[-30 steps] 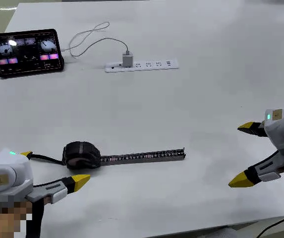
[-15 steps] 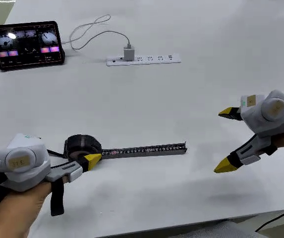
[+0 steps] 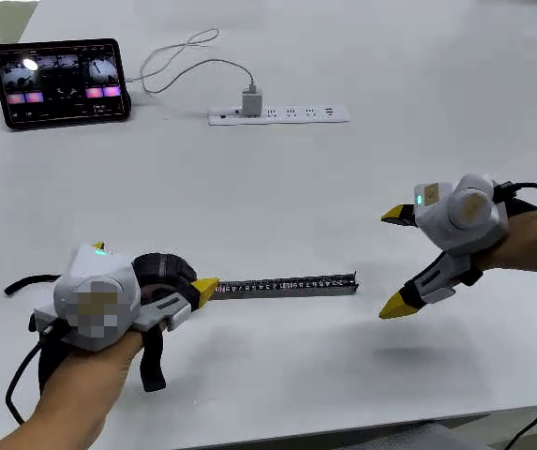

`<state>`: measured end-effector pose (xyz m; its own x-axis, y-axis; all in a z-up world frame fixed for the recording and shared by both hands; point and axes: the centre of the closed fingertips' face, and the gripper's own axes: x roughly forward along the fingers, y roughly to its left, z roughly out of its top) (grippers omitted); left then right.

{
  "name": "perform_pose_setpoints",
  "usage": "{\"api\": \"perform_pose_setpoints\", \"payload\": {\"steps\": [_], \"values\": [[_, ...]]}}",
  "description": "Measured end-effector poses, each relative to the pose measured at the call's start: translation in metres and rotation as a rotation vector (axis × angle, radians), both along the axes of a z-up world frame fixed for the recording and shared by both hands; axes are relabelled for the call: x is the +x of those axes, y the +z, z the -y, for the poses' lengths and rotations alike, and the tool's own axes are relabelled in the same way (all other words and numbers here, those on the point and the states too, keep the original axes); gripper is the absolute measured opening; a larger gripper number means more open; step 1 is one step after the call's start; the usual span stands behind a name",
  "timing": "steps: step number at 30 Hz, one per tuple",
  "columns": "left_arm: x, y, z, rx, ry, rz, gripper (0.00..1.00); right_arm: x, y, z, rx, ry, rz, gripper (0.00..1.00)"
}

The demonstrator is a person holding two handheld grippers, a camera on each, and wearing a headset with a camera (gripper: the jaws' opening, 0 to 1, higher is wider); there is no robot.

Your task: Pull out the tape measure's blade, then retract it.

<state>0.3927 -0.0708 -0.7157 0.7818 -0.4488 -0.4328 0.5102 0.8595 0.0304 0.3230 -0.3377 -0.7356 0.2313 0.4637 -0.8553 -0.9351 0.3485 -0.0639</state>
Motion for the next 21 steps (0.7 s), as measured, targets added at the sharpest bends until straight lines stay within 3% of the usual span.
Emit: {"api": "perform_pose_setpoints", "payload": {"steps": [2,14,15,16,21], "values": [[0.0,-0.002,-0.001,-0.008,0.009,-0.01,0.99,0.003,0.0,-0.002,0.006,0.009,0.014,0.8],[0.003,-0.015,-0.007,-0.034,0.055,-0.039,0.99,0.009,-0.023,-0.001,-0.044,0.051,-0.023,0.71],[0.003,-0.015,-0.007,-0.041,0.056,-0.034,0.99,0.008,-0.025,-0.002,-0.044,0.056,-0.03,0.7],[0.005,-0.012,-0.007,-0.052,0.055,0.0,0.99,0.007,-0.027,-0.005,-0.042,0.067,-0.037,0.68],[0.008,-0.016,-0.009,-0.036,0.069,0.006,0.99,0.005,-0.038,-0.014,-0.048,0.095,-0.057,0.57]]}}
